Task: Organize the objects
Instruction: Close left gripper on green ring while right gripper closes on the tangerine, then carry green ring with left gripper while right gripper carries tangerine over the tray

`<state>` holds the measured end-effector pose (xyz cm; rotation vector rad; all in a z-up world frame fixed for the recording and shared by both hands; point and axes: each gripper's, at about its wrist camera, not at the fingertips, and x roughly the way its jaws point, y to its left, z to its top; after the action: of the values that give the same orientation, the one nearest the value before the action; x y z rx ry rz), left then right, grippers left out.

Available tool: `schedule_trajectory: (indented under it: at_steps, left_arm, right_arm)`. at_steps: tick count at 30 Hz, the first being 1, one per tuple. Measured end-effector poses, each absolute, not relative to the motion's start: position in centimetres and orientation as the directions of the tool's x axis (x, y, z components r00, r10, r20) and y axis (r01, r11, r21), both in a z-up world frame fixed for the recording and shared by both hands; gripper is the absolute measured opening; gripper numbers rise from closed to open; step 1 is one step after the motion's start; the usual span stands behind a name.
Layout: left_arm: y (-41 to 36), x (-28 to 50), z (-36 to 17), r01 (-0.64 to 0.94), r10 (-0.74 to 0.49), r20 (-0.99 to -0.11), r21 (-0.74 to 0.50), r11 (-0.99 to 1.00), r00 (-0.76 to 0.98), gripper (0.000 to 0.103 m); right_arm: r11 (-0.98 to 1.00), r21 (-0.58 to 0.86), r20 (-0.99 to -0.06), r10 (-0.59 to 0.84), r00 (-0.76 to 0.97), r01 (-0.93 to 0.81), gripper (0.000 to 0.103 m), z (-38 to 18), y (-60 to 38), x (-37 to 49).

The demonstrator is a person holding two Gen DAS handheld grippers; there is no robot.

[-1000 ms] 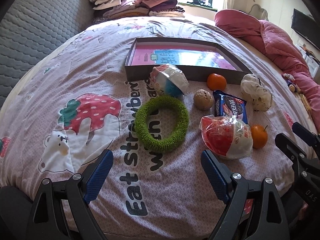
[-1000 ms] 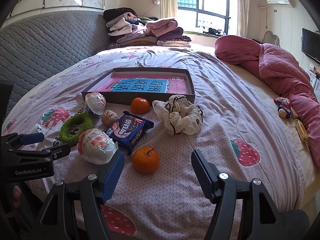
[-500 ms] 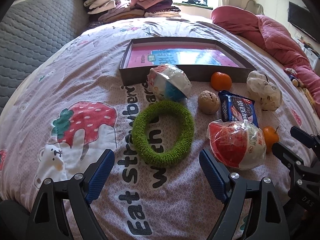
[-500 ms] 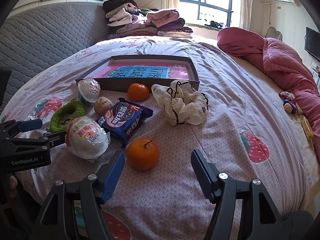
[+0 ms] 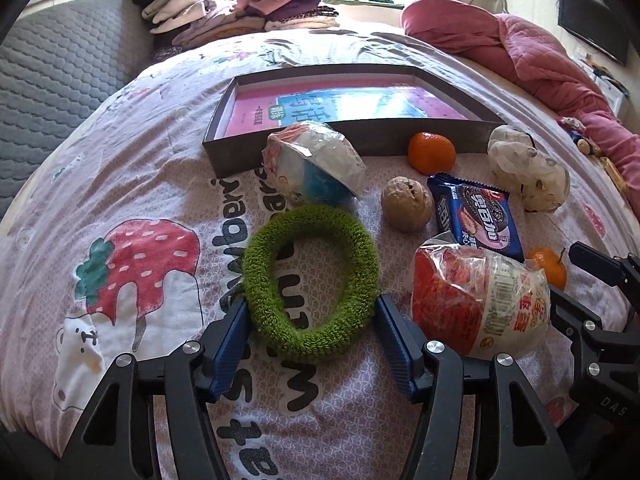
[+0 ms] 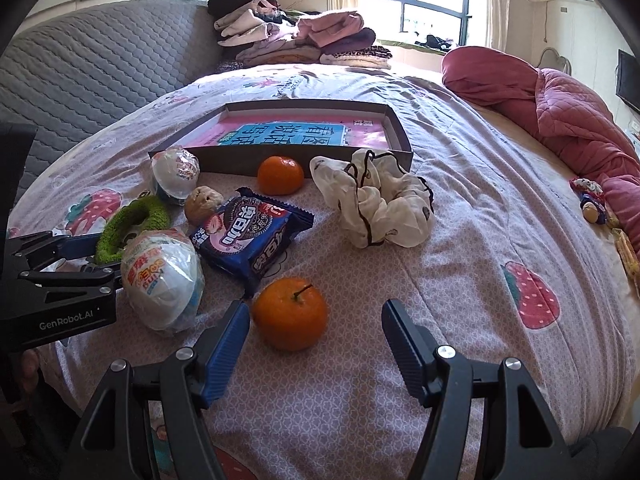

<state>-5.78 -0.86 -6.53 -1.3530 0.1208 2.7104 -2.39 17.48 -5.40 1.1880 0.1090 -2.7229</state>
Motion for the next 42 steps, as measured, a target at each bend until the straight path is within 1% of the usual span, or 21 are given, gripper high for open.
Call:
schedule_trajectory:
  at_steps: [4,8,11,13,14,16,18,27,42]
  left_arm:
    - [-1.0,-6.1,-6.8,-0.144,0.084,-0.801,0.003,-0.990,-0.593,0.057]
    - [-0.7,-6.2,-6.9,-0.161,0.094,-0.794,0.005,-0.987,-0.600,0.047]
    - [-0.5,-6.1,-6.9,-0.177,0.103,-0.790,0.007,-0.984,-0.604,0.039]
    - [-0.7,-6.2,-6.9,-0.184,0.117,-0.790,-0.006,-0.983,-0.601,0.035]
    - [-0.7,-6.2,-7.0,-0.186,0.121,-0.790,-0.010,-0.983,-0.600,0.033]
    - [-0.9,-6.1,-6.9,-0.189,0.131,-0.788,-0.019,-0.982,-0.601,0.029]
    - [-0.9,-6.0,-6.9,-0.195,0.141,-0.786,-0.027,-0.981,-0.602,0.026]
    - [-1.9,-5.4,-6.3,-0.188,0.196,-0.772,-0.101,-0.977,-0.604,0.024]
    - [-1.0,-2.9,-3.7,-0.193,0.191,-0.737,-0.085,-0.978,-0.649,0.024]
  right_arm:
    - [-0.981,0.006,-0.735,-0.135,-0.665,0.192,0.066,-5.6,17.2,-2.8]
    - [-0.981,0.014,-0.742,-0.139,-0.656,0.192,0.064,-6.2,17.1,-3.3]
    - [-0.981,0.008,-0.742,-0.137,-0.657,0.195,0.060,-6.3,17.0,-3.4]
    - [-0.978,0.015,-0.735,-0.150,-0.661,0.206,0.051,-6.3,16.8,-3.3]
    - [-0.976,0.016,-0.734,-0.157,-0.661,0.215,0.049,-6.3,16.7,-3.3]
    - [-0.972,0.014,-0.730,-0.169,-0.662,0.233,0.040,-6.3,16.4,-3.1]
    - [-0.971,0.002,-0.728,-0.166,-0.666,0.239,0.040,-6.3,16.3,-3.1]
    - [-0.977,0.028,-0.697,-0.172,-0.696,0.214,0.039,-5.5,17.3,-2.8]
    - [-0.972,0.032,-0.644,-0.198,-0.739,0.233,0.039,-3.5,17.2,-1.8]
